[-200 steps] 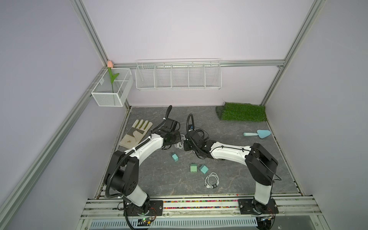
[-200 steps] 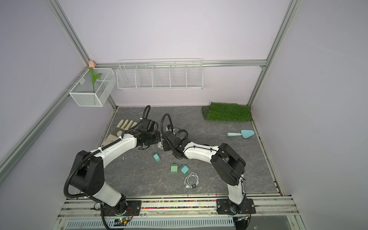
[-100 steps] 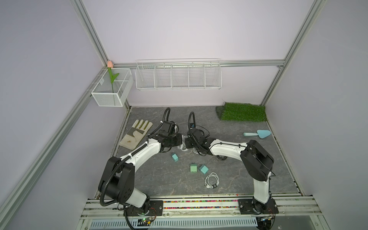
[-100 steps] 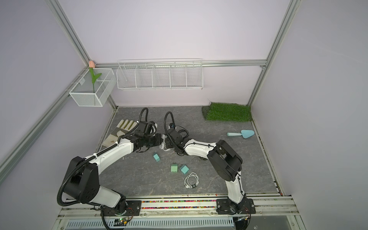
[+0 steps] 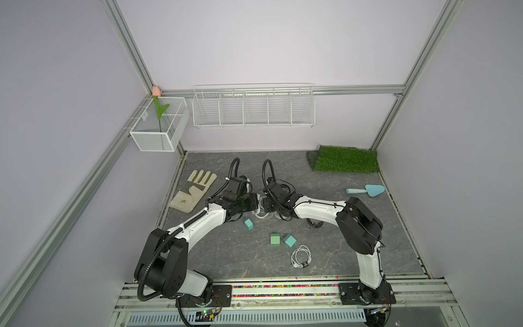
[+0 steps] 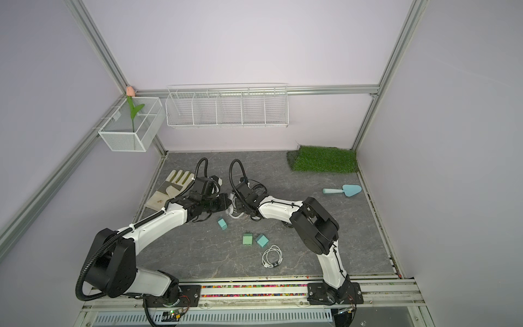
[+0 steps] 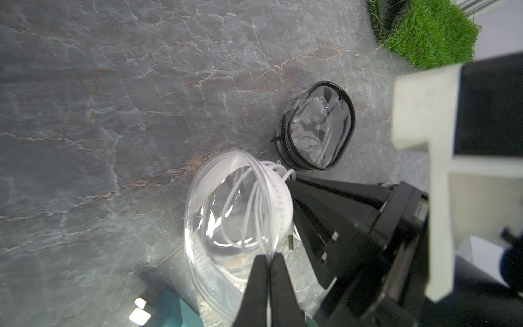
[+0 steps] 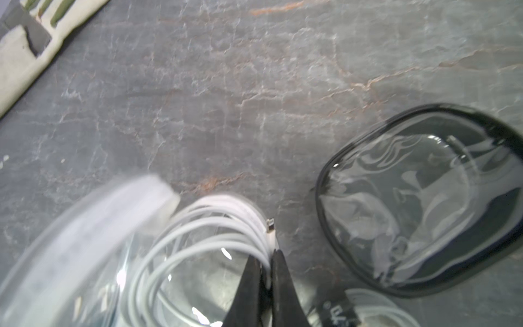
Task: Pack away charging kits
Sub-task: Place the charging cable in the storage bag.
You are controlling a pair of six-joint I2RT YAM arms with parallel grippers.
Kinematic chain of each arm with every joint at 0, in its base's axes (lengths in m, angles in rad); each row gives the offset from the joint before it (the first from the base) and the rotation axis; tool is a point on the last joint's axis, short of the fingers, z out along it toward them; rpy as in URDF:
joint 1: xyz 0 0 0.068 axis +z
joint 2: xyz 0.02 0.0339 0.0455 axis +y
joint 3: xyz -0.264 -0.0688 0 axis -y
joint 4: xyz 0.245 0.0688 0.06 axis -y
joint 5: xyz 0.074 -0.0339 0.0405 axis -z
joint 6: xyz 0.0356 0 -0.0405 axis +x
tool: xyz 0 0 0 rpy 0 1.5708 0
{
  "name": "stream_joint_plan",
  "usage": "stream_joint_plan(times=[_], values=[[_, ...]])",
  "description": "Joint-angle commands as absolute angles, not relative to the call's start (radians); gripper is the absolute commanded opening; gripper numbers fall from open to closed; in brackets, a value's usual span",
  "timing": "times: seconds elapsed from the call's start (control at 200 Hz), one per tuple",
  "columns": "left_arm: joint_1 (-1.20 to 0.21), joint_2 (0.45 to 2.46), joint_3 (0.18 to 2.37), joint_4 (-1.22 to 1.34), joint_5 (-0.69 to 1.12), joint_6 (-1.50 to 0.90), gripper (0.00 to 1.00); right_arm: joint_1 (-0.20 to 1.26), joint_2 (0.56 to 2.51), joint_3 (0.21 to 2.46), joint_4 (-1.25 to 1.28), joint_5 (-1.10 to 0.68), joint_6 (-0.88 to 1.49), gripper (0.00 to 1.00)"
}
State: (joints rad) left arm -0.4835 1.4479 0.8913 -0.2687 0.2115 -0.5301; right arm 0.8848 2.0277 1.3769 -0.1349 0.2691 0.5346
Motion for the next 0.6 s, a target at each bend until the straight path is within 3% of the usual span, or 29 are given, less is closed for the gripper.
stream_joint_plan(times=[0.0,0.145,0.595], values=[[-0.485,1.434,0.876,-0.204,0.214,-0.531,0.00,0.911,2.054,1.434,-0.199,0.277,0.552,0.06],[-0.485,1.427,0.839,-0.120,0.367,-0.547,0.00,0.909,2.078,1.460,-0.219,0.281,0.580,0.06],[-0.485,1.412,0.758,-0.068,0.428,-0.620,0.00,0.878,2.088,1.462,-0.227,0.284,0.706,0.06]])
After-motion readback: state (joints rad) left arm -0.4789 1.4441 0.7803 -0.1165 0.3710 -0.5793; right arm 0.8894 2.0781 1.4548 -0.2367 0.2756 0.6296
